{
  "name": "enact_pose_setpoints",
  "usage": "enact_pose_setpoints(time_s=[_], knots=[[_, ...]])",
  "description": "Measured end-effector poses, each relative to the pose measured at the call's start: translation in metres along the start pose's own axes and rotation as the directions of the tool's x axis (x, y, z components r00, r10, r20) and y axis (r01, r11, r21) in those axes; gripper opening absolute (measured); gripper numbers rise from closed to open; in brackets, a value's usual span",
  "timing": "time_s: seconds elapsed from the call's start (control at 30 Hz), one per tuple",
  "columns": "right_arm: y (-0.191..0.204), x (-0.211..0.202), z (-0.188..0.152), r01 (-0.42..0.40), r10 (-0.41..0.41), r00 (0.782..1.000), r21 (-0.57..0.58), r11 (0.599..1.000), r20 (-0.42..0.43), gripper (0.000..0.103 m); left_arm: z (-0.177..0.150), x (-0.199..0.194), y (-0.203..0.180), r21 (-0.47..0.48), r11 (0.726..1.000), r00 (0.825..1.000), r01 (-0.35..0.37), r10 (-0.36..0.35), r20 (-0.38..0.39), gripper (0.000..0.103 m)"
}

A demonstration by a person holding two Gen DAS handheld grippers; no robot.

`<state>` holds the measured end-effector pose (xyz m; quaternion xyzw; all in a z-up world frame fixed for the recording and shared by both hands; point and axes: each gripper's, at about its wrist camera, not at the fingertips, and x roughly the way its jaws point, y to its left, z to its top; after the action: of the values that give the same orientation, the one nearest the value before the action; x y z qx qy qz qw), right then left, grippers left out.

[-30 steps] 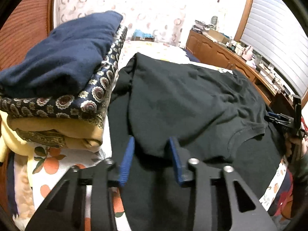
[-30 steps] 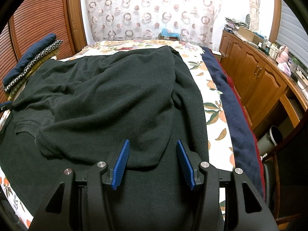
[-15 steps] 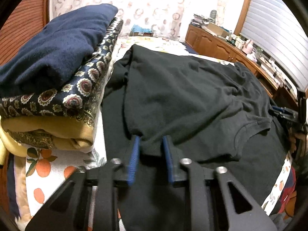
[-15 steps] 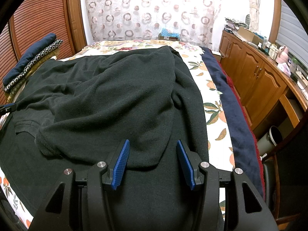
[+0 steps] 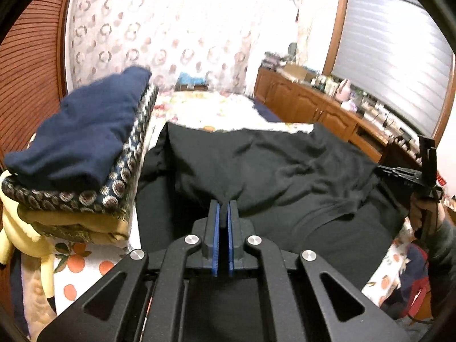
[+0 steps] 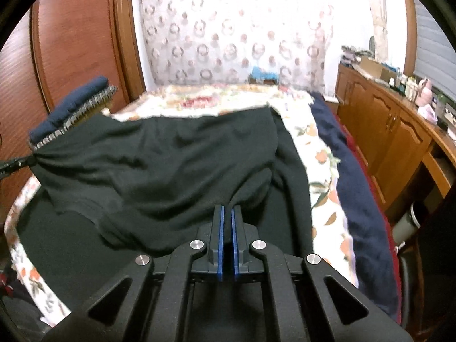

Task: Fold small clothes
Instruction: 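Grasp the shirt's folded edge with both grippers and lift it, then fold the lifted edge over and open both grippers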

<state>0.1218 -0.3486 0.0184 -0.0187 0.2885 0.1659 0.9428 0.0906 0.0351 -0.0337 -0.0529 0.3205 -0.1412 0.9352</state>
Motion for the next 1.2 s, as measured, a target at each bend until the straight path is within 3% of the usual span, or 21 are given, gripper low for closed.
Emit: enact_pose_setpoints(time_s=[0.2, 0.5, 0.87, 1.07, 1.2], knots=[[-0.001, -0.045, 0.007, 0.002, -0.001, 0.996, -0.010, 1.000, 0.085, 0.004, -0.002, -0.029, -0.005, -0.002, 1.000, 0.999, 0.026, -0.025, 0.043, 0.005], [-0.004, -0.095, -0.014, -0.020, 0.018, 0.991, 0.011, 1.000, 0.136, 0.004, -0.019, -0.056, -0.013, 0.002, 0.999, 0.998, 0.043, -0.043, 0.048, 0.005], [-0.009, -0.073, -0.057, -0.006, 0.005, 1.000, 0.063, 0.998, 0.016, 0.004, -0.074, -0.028, -0.001, -0.042, 0.999, 0.996, 0.007, -0.010, -0.093, 0.005], [-0.006, -0.051, -0.061, 0.017, -0.013, 0.998, 0.063, 0.998, -0.057, 0.004, -0.082, -0.022, -0.006, -0.040, 0.999, 0.994, -0.013, 0.009, -0.104, 0.005], [-0.003, -0.057, -0.058, 0.023, -0.019, 0.998, 0.059, 0.998, -0.068, 0.004, -0.082, -0.022, -0.007, -0.047, 0.999, 0.994, -0.023, 0.017, -0.111, 0.005]])
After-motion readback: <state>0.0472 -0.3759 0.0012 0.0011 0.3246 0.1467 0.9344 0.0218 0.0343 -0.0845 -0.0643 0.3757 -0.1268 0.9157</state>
